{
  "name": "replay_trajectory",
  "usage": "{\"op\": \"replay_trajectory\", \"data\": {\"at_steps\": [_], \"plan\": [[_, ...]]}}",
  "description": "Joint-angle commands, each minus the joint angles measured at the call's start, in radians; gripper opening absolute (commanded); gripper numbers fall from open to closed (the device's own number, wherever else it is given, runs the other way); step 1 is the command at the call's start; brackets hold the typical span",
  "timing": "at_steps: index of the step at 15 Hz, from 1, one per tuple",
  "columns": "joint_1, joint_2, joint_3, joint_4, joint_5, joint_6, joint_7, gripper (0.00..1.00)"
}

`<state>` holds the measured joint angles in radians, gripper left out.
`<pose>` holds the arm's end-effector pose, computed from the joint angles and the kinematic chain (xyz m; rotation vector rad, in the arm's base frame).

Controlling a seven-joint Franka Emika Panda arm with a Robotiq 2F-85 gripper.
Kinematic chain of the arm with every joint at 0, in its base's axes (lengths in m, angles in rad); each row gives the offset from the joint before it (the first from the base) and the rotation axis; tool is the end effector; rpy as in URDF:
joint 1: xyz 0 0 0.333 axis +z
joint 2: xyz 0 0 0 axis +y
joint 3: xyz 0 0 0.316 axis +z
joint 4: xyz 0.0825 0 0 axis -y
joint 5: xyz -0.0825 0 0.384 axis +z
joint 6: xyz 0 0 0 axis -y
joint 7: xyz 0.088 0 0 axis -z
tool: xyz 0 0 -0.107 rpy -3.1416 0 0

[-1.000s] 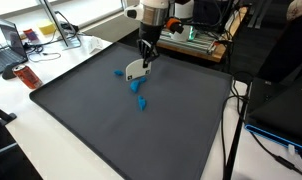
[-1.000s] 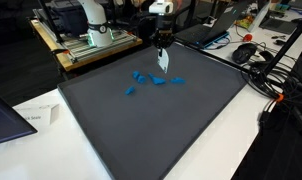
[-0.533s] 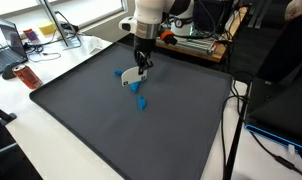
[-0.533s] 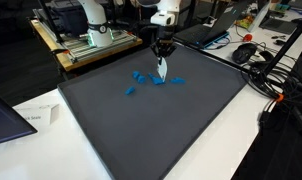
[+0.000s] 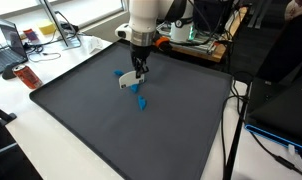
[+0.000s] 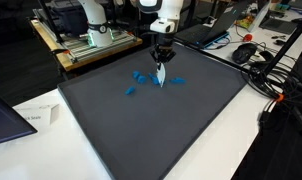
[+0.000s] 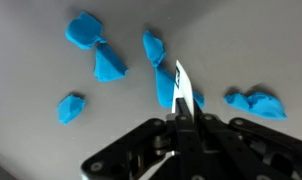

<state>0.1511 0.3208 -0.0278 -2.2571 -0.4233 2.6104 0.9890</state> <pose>0.5375 0.0754 0.2212 2.8642 -0.7329 0.2170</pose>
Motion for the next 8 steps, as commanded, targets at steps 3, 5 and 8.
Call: {"op": "replay_trajectory", "data": {"at_steps": [3, 5, 8], "plan": [[0.008, 0.047, -0.014, 0.033, 0.089, 0.002, -0.047, 0.01], [0.001, 0.055, -0.017, 0.032, 0.116, 0.007, -0.066, 0.01], [-0.013, 0.064, -0.022, 0.027, 0.160, 0.020, -0.105, 0.01]]}}
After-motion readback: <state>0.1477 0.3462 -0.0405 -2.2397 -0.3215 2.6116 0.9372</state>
